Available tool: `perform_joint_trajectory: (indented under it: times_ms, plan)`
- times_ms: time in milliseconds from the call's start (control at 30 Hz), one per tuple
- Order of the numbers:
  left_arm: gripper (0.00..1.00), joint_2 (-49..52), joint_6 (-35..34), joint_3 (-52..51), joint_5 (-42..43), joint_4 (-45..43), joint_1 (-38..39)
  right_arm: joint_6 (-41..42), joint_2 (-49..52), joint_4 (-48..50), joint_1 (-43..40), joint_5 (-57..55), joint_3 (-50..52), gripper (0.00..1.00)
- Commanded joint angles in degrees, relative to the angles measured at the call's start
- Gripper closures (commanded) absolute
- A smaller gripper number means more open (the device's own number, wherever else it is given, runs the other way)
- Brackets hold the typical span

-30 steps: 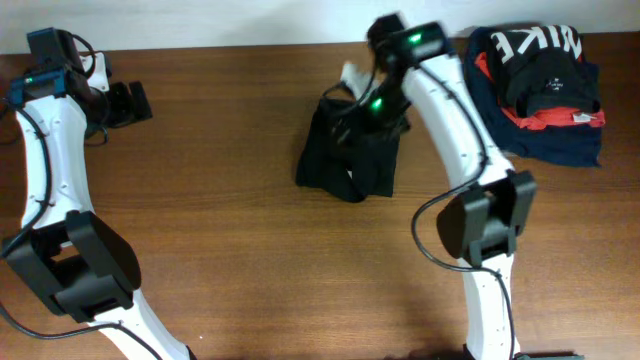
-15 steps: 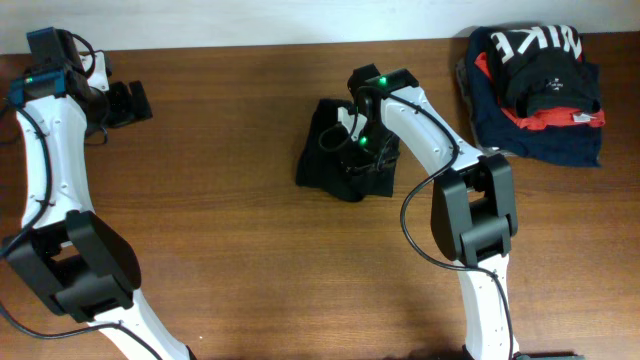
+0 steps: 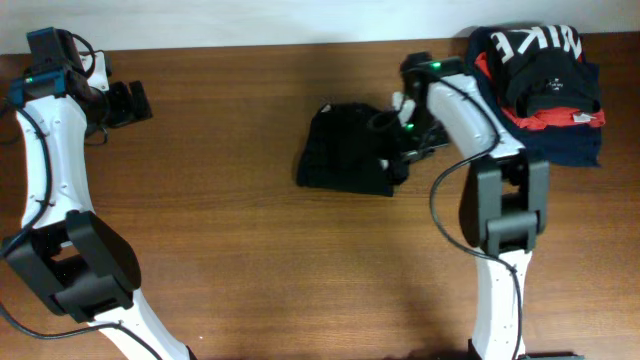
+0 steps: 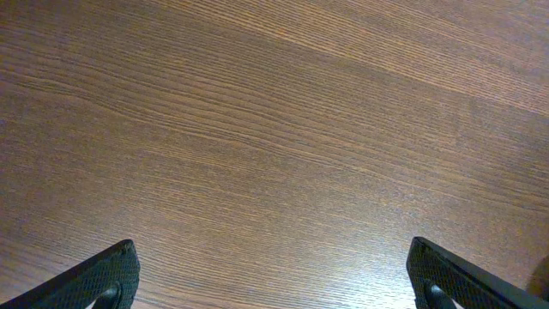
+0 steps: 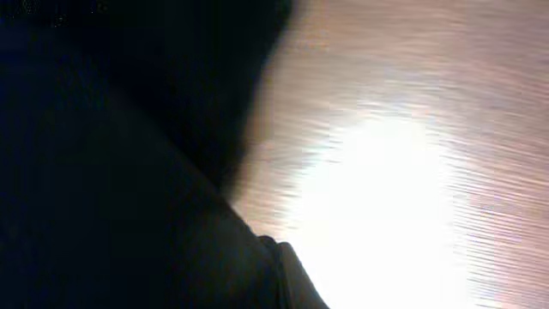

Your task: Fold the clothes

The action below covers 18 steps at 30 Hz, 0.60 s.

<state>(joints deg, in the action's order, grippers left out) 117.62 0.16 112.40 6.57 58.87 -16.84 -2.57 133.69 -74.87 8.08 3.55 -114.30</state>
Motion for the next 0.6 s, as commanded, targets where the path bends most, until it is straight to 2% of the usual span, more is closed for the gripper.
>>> perform_joint_trajectory:
  times_ms: [0, 100, 233, 433, 533, 567]
  plan:
    - [0.01, -1.0, 0.7, 0.2, -0.3, -0.1, 0.2, 0.4, -0.3, 1.2, -1.7, 0.5, 0.3, 0.96]
    - [0.01, -1.0, 0.7, 0.2, -0.3, 0.3, 0.2, -3.8, -0.3, 0.0, -2.3, 8.8, 0.0, 0.96]
    - [0.01, -1.0, 0.7, 0.2, -0.3, 0.3, 0.2, -4.5, -1.3, -2.5, -0.5, 14.6, 0.0, 0.96]
    - [0.01, -1.0, 0.7, 0.2, -0.3, 0.4, 0.2, -4.7, -2.5, -4.7, 4.4, 15.3, -0.1, 0.96]
    - [0.01, -1.0, 0.7, 0.2, -0.4, 0.4, 0.2, -3.6, -2.5, -6.2, 6.3, 11.7, -0.1, 0.96]
    - [0.01, -1.0, 0.7, 0.2, -0.4, 0.4, 0.2, -2.3, -2.5, -6.4, 6.6, 9.9, -0.1, 0.89]
